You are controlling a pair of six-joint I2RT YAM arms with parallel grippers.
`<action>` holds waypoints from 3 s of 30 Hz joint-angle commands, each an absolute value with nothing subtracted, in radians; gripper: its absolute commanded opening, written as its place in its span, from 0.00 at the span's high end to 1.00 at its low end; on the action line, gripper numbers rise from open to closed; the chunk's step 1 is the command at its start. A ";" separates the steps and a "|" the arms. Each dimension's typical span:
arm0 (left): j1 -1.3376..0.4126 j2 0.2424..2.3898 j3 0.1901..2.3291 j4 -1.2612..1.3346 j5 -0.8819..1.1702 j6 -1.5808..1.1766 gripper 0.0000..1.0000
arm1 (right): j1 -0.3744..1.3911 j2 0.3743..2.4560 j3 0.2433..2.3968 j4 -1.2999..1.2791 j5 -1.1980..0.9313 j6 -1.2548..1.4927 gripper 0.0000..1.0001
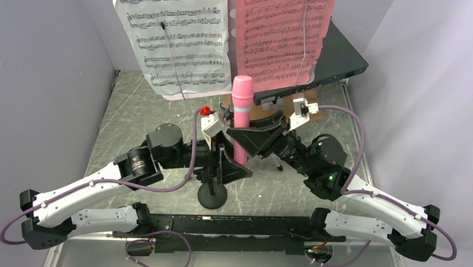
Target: Set up the instrument practice props
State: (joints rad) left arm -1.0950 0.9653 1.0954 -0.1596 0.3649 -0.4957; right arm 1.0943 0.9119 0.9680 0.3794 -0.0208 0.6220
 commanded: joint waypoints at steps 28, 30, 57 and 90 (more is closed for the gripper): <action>-1.129 1.110 1.090 0.105 0.573 -0.447 1.00 | 1.094 0.653 1.017 0.052 0.107 0.517 0.14; -1.130 1.117 1.078 0.120 0.591 -0.442 1.00 | 1.094 0.648 1.017 0.055 0.099 0.505 0.22; -1.134 0.839 1.263 -0.884 0.005 -0.500 0.00 | 1.094 0.578 0.986 -0.025 0.129 0.342 1.00; -1.134 0.719 0.886 -0.604 -0.136 -0.230 0.32 | 1.094 0.707 0.976 0.030 0.005 0.368 1.00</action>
